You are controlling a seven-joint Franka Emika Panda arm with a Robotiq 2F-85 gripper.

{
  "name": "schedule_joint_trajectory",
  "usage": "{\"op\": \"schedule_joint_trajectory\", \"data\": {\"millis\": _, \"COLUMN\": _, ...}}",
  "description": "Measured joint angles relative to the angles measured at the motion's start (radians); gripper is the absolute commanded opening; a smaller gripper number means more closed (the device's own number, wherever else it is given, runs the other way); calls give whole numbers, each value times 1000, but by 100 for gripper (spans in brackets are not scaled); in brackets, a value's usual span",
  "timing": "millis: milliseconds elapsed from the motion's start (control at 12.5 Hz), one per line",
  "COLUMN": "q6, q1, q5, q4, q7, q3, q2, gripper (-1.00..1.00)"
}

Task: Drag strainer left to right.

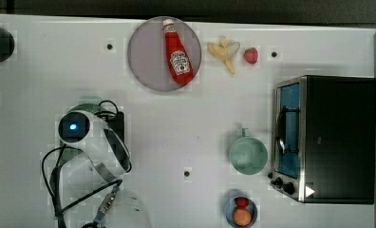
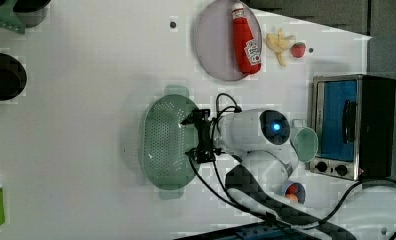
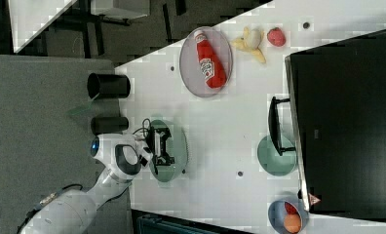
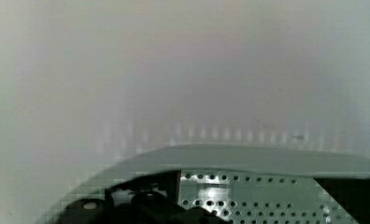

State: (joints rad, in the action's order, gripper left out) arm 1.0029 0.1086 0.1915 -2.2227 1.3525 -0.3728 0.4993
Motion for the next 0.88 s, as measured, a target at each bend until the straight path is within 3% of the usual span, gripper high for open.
{"op": "schedule_joint_trajectory", "data": {"millis": 480, "q6": 7, "q1": -80, "q5": 0, "q4": -47, "q7": -93, "q3": 51, "q2": -48, "gripper": 100}}
{"op": "schedule_joint_trajectory", "data": {"millis": 880, "q6": 13, "q1": -113, "q5": -14, "q4": -102, "q7": -205, "q3": 121, "q2": -69, "gripper": 100}}
